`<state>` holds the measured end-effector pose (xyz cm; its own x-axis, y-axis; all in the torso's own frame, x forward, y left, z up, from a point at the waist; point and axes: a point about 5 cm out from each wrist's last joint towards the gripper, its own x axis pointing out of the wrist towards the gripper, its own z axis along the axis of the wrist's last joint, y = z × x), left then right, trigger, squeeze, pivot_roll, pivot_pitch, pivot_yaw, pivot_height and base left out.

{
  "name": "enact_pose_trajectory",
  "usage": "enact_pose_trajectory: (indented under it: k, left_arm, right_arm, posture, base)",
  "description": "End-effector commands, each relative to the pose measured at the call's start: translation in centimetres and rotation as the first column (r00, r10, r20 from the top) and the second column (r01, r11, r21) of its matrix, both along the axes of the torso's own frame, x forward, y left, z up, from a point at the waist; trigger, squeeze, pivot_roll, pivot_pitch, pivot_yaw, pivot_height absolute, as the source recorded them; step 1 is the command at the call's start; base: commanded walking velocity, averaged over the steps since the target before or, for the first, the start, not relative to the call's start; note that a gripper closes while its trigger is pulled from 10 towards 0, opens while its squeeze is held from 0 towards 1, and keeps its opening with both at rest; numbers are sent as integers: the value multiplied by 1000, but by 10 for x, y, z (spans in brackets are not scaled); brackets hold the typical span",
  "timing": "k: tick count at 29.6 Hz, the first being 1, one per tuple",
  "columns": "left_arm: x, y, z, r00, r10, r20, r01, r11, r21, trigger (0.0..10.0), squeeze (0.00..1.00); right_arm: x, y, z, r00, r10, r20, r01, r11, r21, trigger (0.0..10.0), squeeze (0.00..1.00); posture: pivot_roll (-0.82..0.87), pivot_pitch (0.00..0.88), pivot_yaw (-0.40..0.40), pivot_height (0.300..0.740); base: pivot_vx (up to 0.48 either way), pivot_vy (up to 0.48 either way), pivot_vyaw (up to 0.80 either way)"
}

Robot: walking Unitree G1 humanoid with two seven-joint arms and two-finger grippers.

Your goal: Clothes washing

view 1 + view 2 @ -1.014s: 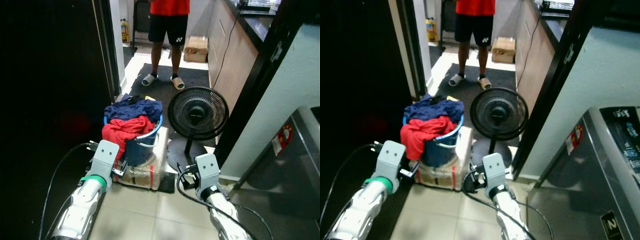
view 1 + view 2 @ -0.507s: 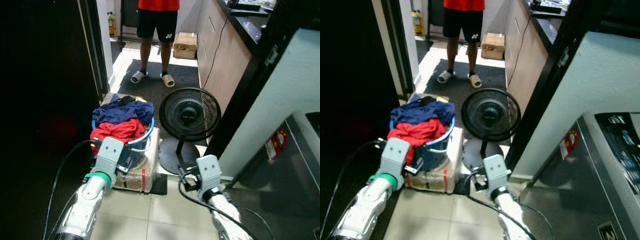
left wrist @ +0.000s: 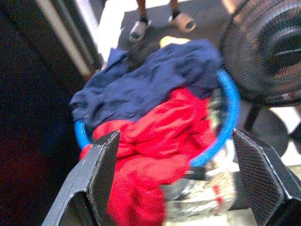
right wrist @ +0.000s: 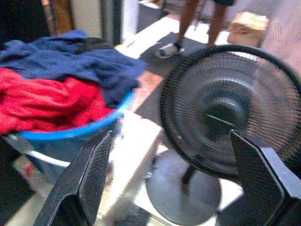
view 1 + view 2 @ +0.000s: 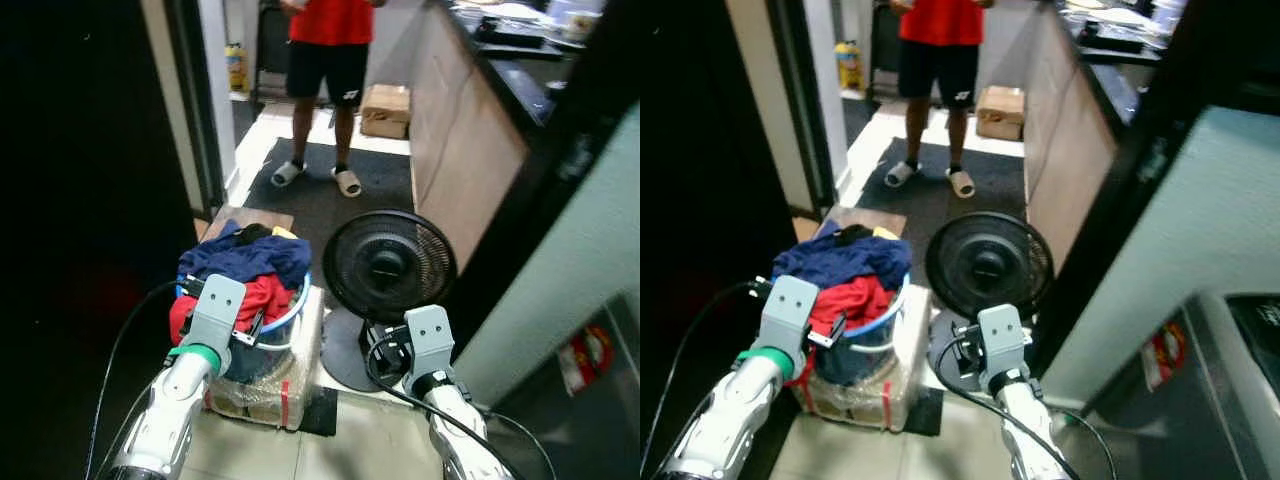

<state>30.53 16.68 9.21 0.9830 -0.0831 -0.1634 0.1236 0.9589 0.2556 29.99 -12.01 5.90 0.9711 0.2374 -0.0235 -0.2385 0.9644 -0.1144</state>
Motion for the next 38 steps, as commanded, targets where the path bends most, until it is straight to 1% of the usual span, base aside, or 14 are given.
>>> enact_pose_trajectory:
  k: [1,8,16,19,23,27,32,34,37,38]
  left_arm:
    - [-1,-3,-2,1000,-7,-8,7,1000,2,10000,0]
    - [-1,-3,-3,1000,-4,-9,4,1000,2,10000,0]
    - [-1,-3,-4,1000,0,-15,0,1000,-3,10000,0]
    - [-2,-4,-6,999,-10,-33,10,1000,-15,10000,0]
    - [-2,-6,-7,999,-24,-35,24,1000,-15,10000,0]
    - [-2,-10,-9,997,-59,-43,59,998,-19,10000,0]
    - [-2,-14,-11,995,-85,-50,84,996,-20,10000,0]
    - [-4,-18,-15,989,-133,-67,132,991,-20,10000,0]
    - [-5,-21,-19,984,-159,-83,159,987,-9,10000,0]
    - [-7,-26,-26,975,-194,-104,197,980,12,10000,0]
  right_arm:
    - [-1,-7,-2,1000,-11,-4,11,1000,-9,10000,0]
    - [-2,-7,-2,1000,-12,-4,12,1000,-9,10000,0]
    - [-1,-8,-2,1000,-23,-8,23,1000,2,10000,0]
    - [-1,-10,-2,999,-34,-12,34,999,6,10000,0]
    - [-1,-13,-3,999,-44,-14,44,999,2,10000,0]
    - [0,-17,-3,998,-58,-18,58,998,11,10000,0]
    - [1,-17,-3,998,-56,-21,57,998,9,10000,0]
    - [0,-17,-4,998,-53,-23,53,999,-5,10000,0]
    - [0,-18,-5,998,-51,-24,51,999,-19,10000,0]
    - [0,-19,-7,998,-52,-27,51,998,-37,10000,0]
  posture:
    - [122,0,-8,740]
    - [122,0,-9,740]
    - [121,0,-10,740]
    - [118,0,-11,740]
    - [118,0,-11,740]
    - [111,0,-8,740]
    - [110,0,-8,740]
    - [108,0,-8,740]
    - [110,0,-11,740]
    - [109,0,-12,740]
  base:
    - [480,0,469]
    - [480,0,785]
    - [413,0,0]
    - [0,0,0]
    - [0,0,0]
    - [0,0,0]
    - [0,0,-419]
    - [0,0,0]
    - [0,0,0]
    - [0,0,0]
